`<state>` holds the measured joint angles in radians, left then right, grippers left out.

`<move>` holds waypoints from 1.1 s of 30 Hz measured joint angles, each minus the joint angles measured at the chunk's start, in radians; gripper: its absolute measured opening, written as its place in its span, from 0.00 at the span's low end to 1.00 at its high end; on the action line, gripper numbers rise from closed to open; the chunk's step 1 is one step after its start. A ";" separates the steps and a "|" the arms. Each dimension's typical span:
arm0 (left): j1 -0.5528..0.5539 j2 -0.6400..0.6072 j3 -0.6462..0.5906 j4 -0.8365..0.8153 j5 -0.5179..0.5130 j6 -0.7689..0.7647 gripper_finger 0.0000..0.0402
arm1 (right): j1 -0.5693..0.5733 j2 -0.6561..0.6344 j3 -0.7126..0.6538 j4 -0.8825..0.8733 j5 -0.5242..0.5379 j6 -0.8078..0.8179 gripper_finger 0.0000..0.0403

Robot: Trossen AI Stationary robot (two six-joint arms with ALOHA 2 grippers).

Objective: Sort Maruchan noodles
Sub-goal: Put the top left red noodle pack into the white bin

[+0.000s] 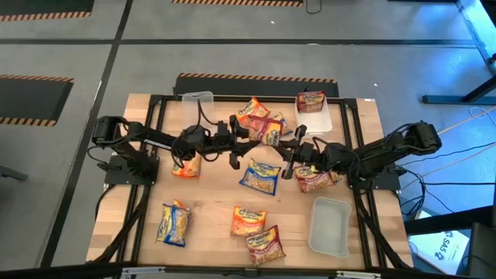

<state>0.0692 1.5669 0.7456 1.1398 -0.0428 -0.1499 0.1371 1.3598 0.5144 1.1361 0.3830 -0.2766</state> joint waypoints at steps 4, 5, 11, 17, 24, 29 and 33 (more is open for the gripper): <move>0.019 -0.042 0.000 -0.090 0.043 -0.005 0.45 | 0.000 -0.018 0.000 -0.069 -0.002 0.007 0.01; 0.023 -0.062 0.000 -0.134 0.053 -0.005 0.47 | 0.000 -0.028 0.000 -0.099 -0.006 0.007 0.01; 0.045 -0.226 0.001 -0.515 0.067 -0.005 0.55 | 0.001 -0.089 0.000 -0.320 -0.012 0.035 0.01; 0.050 -0.400 0.001 -0.892 0.057 -0.003 0.55 | 0.000 -0.133 0.004 -0.555 -0.081 0.067 0.00; 0.050 -0.482 0.002 -0.990 0.056 0.001 0.55 | 0.000 -0.112 0.148 -0.990 -0.148 0.100 0.00; 0.050 -0.478 0.002 -0.987 0.055 0.003 0.55 | 0.000 -0.092 0.236 -1.167 -0.202 0.116 0.00; 0.043 -0.438 0.002 -0.959 0.054 0.003 0.55 | 0.000 -0.064 0.266 -1.218 -0.241 0.115 0.00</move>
<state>0.1122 1.1290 0.7475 0.1807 0.0112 -0.1467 0.1371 1.2958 0.7804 -0.0817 0.1421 -0.1616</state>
